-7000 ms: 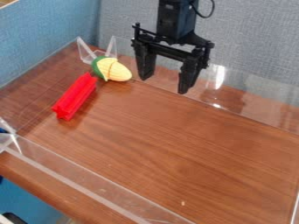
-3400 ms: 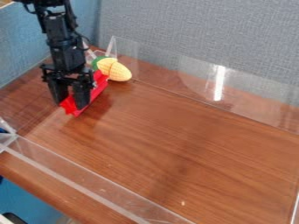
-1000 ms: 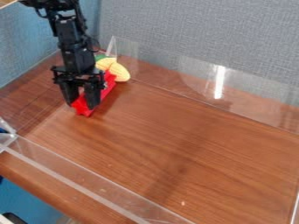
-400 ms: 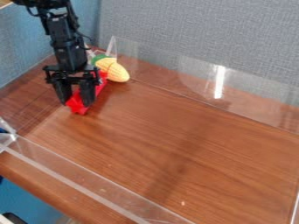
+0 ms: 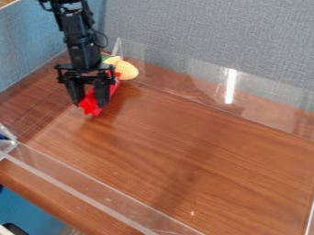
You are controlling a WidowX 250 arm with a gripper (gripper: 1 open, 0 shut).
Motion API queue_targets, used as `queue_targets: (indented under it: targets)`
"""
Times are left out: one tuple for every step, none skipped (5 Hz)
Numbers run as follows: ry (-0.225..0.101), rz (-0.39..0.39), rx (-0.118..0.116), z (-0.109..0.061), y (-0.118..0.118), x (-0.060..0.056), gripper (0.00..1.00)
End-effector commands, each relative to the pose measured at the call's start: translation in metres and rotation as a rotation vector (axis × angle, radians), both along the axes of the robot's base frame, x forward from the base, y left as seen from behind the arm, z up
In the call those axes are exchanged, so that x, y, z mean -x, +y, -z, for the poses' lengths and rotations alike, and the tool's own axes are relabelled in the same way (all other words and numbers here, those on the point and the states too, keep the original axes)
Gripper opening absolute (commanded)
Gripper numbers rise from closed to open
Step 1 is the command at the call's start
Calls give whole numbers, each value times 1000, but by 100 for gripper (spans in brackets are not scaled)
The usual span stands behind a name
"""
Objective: Put the red object to the right side of the table
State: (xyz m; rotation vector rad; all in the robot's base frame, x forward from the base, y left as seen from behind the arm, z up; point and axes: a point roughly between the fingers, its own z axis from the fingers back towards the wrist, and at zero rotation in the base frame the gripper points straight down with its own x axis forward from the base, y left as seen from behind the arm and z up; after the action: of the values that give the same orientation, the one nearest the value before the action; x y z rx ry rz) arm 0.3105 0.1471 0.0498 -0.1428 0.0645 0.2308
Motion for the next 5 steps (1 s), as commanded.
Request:
queue_targets:
  targets:
    - [-112, -7, -55, -45, -7, -18, 0]
    - [-121, 40, -49, -47, -9, -15, 0]
    - [-133, 81, -47, -53, -10, -10, 0]
    - [-135, 119, -46, -54, -10, -5, 0]
    - [-137, 155, -44, -48, -21, -4, 0]
